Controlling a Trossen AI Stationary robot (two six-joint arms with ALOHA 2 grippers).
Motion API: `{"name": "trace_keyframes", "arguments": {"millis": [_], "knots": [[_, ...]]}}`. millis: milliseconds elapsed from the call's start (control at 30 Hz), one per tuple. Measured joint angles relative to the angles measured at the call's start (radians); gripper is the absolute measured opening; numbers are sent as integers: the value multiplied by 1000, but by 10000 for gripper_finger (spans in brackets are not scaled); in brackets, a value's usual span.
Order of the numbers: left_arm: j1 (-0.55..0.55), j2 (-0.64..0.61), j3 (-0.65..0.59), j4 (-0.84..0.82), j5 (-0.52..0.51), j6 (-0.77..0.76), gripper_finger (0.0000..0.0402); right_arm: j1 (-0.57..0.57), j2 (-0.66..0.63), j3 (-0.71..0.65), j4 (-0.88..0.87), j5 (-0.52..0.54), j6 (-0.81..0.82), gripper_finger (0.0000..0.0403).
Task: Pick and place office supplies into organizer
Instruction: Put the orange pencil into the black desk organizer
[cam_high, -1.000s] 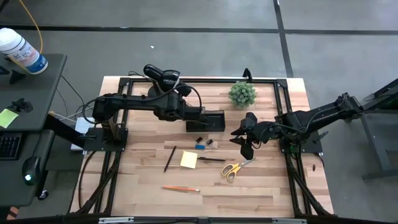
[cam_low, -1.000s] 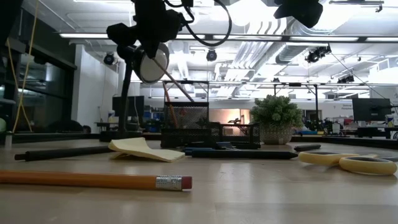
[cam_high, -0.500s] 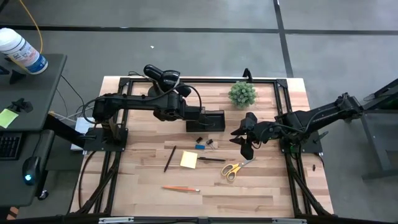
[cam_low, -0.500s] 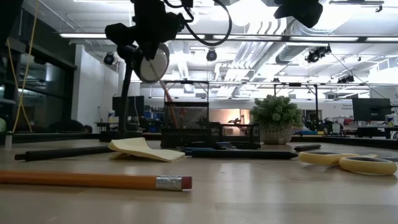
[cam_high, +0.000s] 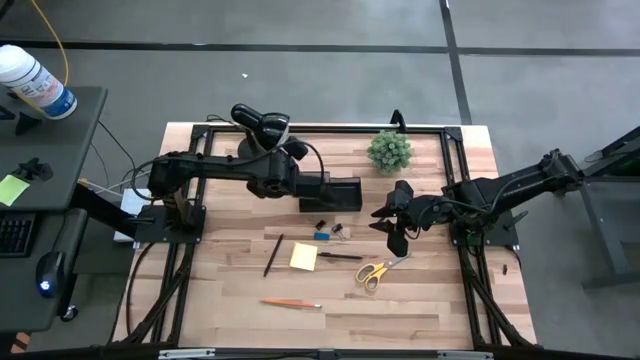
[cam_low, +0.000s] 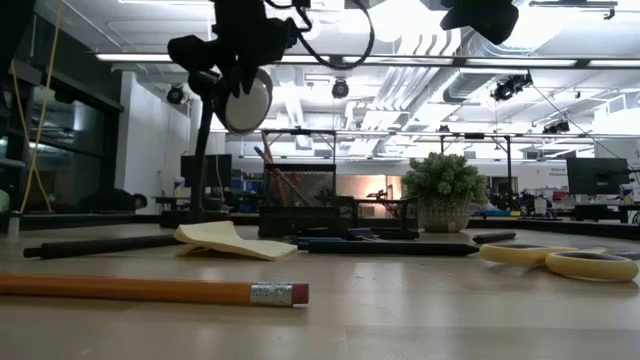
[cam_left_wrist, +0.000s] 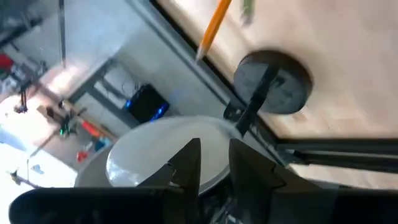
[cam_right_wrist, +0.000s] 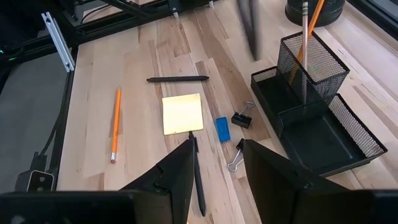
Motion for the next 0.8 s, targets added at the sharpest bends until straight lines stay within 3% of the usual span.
{"name": "trace_keyframes", "arguments": {"millis": [133,333,433,600,800], "knots": [[-59,-9,0,0,131,-90,62,0,0,0,0,4,0,138],[-190,-13,1,6,391,-519,48,0,0,0,0,7,11,138],[-278,-13,1,73,493,-651,43,0,0,0,0,7,24,138],[-431,-13,1,252,518,-669,39,0,0,0,17,-51,24,138],[-577,-13,-13,263,533,-630,38,15,5,0,30,-203,-11,138]]}}
